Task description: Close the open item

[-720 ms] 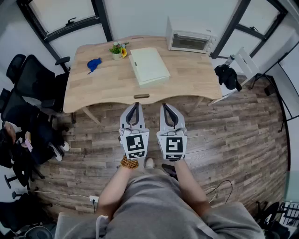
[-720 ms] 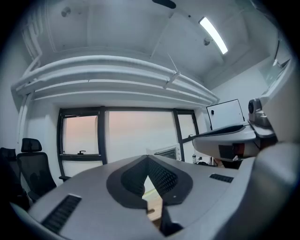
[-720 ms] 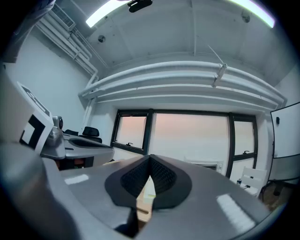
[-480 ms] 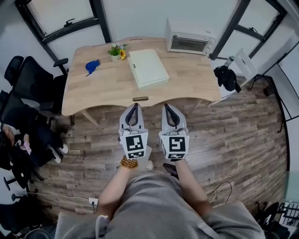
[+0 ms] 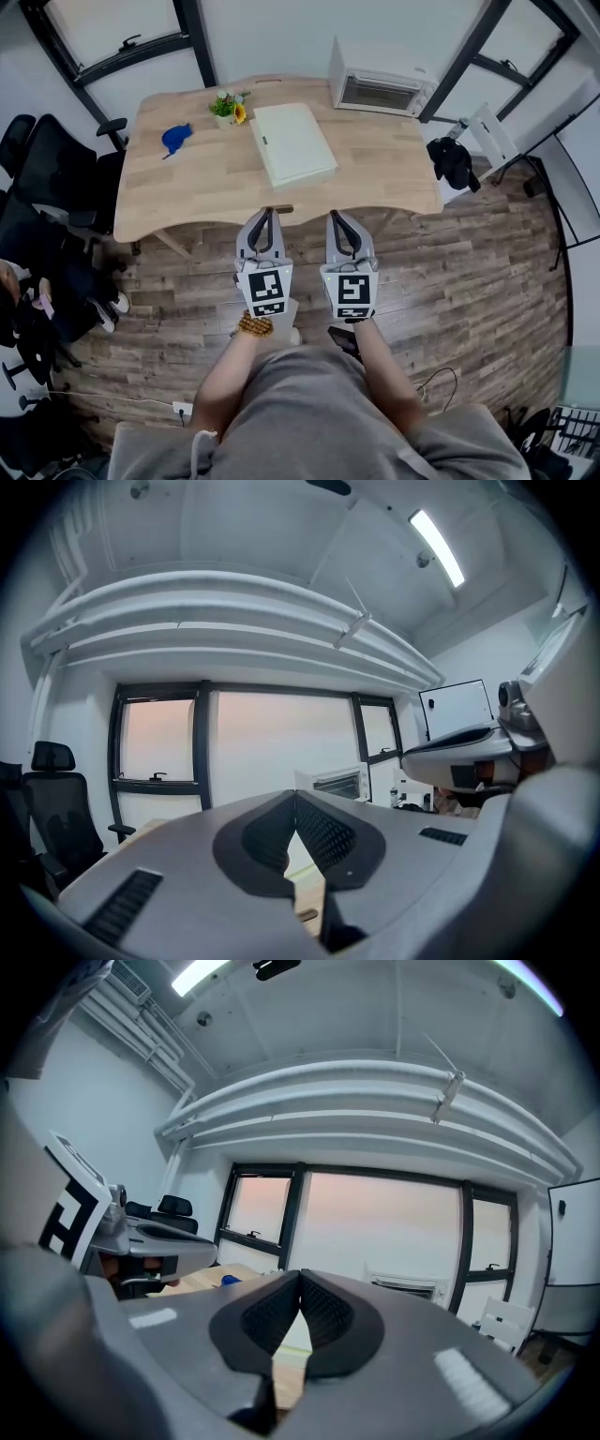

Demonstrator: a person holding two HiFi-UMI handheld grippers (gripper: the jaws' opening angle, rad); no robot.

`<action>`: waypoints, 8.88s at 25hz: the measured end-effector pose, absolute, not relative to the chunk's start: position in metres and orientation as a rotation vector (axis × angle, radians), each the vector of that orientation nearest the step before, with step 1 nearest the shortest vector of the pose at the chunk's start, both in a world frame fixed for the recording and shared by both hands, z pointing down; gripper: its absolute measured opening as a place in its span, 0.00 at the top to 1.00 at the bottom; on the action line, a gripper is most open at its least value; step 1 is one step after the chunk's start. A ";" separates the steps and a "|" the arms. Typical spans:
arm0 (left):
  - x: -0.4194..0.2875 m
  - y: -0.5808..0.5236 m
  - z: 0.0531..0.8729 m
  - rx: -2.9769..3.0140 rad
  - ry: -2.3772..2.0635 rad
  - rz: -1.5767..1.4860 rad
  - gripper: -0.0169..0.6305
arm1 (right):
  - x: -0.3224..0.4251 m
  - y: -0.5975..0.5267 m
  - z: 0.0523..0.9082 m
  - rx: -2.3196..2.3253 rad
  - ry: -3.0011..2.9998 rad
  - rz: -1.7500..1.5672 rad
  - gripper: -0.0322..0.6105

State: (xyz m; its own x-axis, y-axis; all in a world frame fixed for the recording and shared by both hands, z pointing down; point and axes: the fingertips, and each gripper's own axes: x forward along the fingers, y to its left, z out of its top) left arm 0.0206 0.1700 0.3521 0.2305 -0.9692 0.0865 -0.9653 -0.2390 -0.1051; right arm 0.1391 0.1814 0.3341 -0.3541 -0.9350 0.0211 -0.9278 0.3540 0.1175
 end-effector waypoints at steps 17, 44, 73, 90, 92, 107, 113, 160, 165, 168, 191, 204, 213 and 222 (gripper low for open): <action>-0.013 0.090 0.398 -2.470 1.941 -0.329 0.96 | 0.123 0.083 0.385 1.608 -2.453 -0.098 0.88; -0.023 -0.011 0.540 -2.796 1.768 -0.591 0.80 | 0.077 -0.028 0.512 1.185 -2.304 -0.150 0.78; -0.008 -0.039 0.670 -3.013 1.711 -0.934 0.70 | 0.045 -0.043 0.648 0.702 -2.044 -0.611 0.68; 0.000 -0.047 0.656 -2.802 1.455 -1.065 0.69 | 0.057 -0.051 0.522 1.096 -2.396 -0.331 0.92; -0.002 -0.053 0.651 -2.795 1.436 -1.036 0.69 | 0.066 -0.051 0.519 1.144 -2.398 -0.299 0.92; -0.021 -0.058 0.668 -2.978 1.457 -0.964 0.68 | 0.095 -0.040 0.503 1.286 -2.403 -0.212 0.92; -0.035 -0.053 0.661 -2.923 1.488 -1.053 0.68 | 0.126 -0.041 0.488 1.481 -2.368 -0.147 0.92; -0.043 -0.044 0.667 -2.954 1.576 -0.875 0.69 | 0.102 -0.052 0.501 1.396 -2.536 0.176 0.93; -0.043 -0.041 0.667 -2.970 1.570 -0.884 0.69 | 0.094 -0.050 0.504 1.367 -2.552 0.197 0.93; -0.044 -0.043 0.669 -2.968 1.568 -0.878 0.69 | 0.092 -0.051 0.508 1.351 -2.557 0.210 0.93; -0.043 -0.041 0.667 -2.980 1.581 -0.869 0.69 | 0.066 -0.047 0.518 1.240 -2.593 0.264 0.93; -0.042 -0.041 0.666 -2.995 1.579 -0.849 0.69 | 0.051 -0.047 0.526 1.187 -2.596 0.280 0.92; -0.041 -0.040 0.669 -3.001 1.583 -0.836 0.69 | 0.038 -0.045 0.529 1.149 -2.610 0.289 0.92; -0.039 -0.036 0.665 -3.031 1.587 -0.803 0.69 | 0.032 -0.043 0.538 1.109 -2.598 0.302 0.92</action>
State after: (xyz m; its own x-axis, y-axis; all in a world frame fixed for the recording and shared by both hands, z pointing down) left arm -0.0392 -0.0364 0.6655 0.5052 -0.6690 0.5452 -0.8355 -0.5374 0.1148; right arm 0.0321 -0.0429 0.5382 -0.6572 -0.6665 0.3519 -0.7295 0.6799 -0.0746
